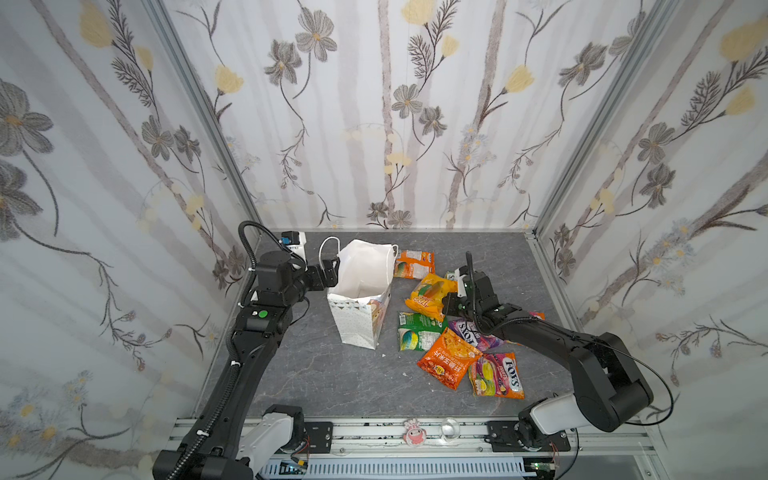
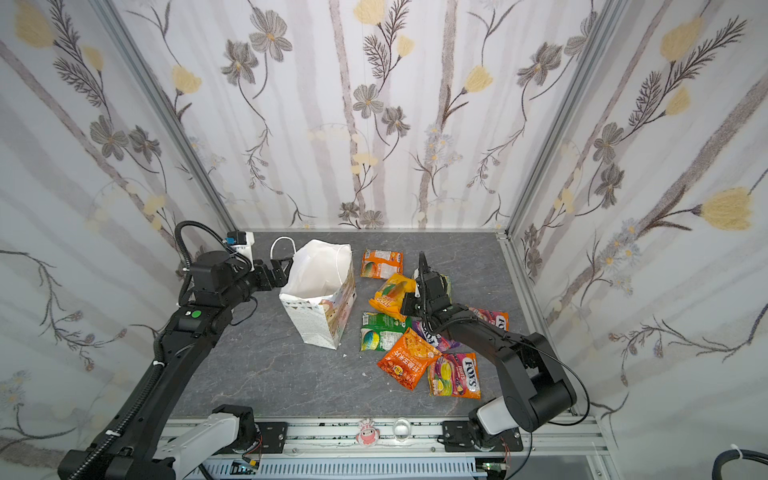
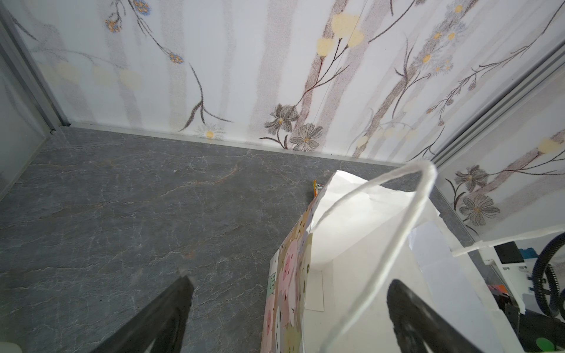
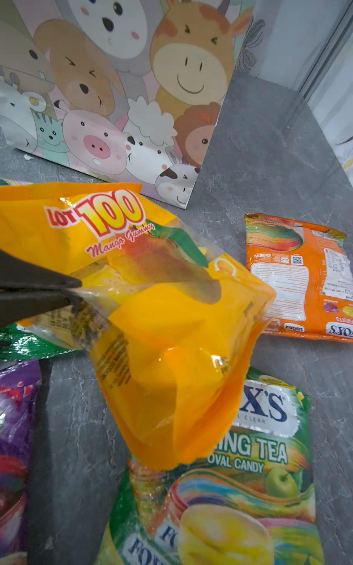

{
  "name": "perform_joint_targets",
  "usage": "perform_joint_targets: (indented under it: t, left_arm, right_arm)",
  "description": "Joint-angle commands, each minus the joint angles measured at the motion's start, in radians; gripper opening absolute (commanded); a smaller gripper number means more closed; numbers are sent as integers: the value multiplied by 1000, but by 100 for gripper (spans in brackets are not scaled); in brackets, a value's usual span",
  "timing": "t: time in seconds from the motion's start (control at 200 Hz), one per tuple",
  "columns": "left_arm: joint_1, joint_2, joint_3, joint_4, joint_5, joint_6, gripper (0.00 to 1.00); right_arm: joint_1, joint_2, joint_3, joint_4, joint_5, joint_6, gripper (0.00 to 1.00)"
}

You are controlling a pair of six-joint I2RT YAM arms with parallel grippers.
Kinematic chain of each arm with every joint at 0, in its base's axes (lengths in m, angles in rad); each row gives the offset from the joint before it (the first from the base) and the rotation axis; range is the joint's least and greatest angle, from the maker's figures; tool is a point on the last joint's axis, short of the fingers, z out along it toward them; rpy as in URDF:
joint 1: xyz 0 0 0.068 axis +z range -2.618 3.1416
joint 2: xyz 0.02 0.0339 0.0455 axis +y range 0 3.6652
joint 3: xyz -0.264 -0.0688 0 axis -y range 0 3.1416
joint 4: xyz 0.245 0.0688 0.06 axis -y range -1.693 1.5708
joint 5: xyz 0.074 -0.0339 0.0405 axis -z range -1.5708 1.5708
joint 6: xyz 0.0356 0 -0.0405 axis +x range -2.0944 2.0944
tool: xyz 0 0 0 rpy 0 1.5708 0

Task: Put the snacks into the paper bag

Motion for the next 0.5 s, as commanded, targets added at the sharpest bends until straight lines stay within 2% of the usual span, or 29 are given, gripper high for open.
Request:
perform_joint_targets:
  t: [0.0, 0.499]
  left_arm:
    - [1, -5, 3, 14, -6, 14, 100]
    - [3, -3, 11, -2, -6, 15, 100]
  right_arm:
    - [2, -42, 1, 37, -2, -7, 0]
    - [29, -228, 31, -80, 60, -37, 0]
